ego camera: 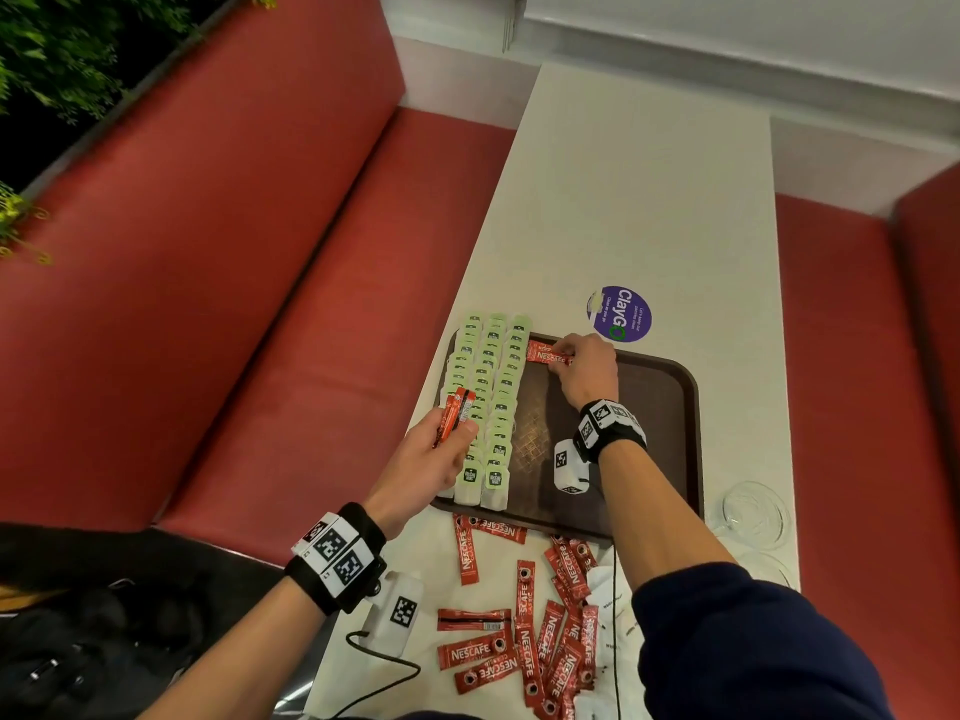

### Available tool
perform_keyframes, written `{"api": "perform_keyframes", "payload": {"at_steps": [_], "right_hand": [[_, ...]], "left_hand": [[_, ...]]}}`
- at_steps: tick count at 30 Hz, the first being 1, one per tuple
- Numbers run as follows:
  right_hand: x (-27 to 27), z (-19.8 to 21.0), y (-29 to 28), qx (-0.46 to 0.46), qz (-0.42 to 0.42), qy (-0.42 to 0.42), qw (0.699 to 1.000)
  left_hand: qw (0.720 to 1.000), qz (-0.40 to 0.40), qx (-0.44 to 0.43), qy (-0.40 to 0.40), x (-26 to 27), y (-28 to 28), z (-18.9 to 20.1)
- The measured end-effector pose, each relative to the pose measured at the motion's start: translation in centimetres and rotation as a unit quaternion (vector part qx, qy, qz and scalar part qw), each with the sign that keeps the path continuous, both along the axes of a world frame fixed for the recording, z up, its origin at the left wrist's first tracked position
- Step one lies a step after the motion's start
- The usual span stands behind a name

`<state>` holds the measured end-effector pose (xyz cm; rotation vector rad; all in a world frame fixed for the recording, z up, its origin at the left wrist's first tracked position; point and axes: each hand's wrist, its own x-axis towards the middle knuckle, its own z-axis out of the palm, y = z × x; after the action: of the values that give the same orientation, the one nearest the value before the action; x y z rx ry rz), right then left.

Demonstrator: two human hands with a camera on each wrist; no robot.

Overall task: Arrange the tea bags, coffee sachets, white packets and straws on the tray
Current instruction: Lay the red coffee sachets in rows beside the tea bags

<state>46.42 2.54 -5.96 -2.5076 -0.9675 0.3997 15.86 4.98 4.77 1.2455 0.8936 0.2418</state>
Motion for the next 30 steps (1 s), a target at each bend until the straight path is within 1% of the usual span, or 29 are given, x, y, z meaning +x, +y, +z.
{"api": "perform_keyframes", "payload": {"at_steps": [2,4,7,9,11,13,15,18,20,23,25,27,30], "right_hand": [[-0.2,0.6,-0.3,0.007,0.003,-0.008,1.000],[-0.5,2.0,-0.6,0.047,-0.004,-0.005,0.999],[-3.2,7.0,-1.8,0.149,-0.035,0.049,0.987],[-6.4,11.4,-3.5,0.199,-0.039,0.121,0.972],[-9.8,14.9,-5.4,0.188,-0.002,0.203,0.961],[-12.5,16.5,-7.3,0.143,0.048,0.246,0.957],[-14.3,16.9,-8.7,0.121,0.058,0.256,0.957],[-15.7,16.7,-10.4,0.143,0.016,0.274,0.951],[-16.0,16.7,-11.8,0.165,0.002,0.296,0.941],[-15.9,16.8,-13.8,0.215,-0.002,0.313,0.925],[-16.3,17.0,-14.8,0.248,-0.011,0.328,0.912],[-16.9,17.0,-15.5,0.261,-0.018,0.343,0.902],[-17.5,16.5,-15.9,0.265,-0.041,0.354,0.896]], "left_hand": [[0.999,0.009,-0.036,-0.005,0.1,0.0,0.0],[0.999,0.008,-0.042,-0.008,0.1,0.1,-0.1],[1.000,-0.010,-0.005,-0.005,0.1,-0.3,0.2],[1.000,-0.025,0.019,-0.004,0.1,-0.7,0.6],[0.999,-0.036,0.033,-0.014,0.1,-1.2,1.1],[0.997,-0.043,0.052,-0.033,0.1,-1.9,1.5],[0.994,-0.045,0.086,-0.045,0.0,-2.6,1.9],[0.988,-0.057,0.131,-0.051,-0.3,-3.2,2.7],[0.986,-0.067,0.144,-0.041,-0.6,-3.2,2.8],[0.991,-0.051,0.125,-0.025,-1.6,-2.7,2.5],[0.991,-0.027,0.130,-0.025,-2.4,-2.4,2.0],[0.991,-0.009,0.127,-0.035,-2.8,-2.4,2.0],[0.994,0.012,0.093,-0.063,-3.0,-2.6,2.4]]}}
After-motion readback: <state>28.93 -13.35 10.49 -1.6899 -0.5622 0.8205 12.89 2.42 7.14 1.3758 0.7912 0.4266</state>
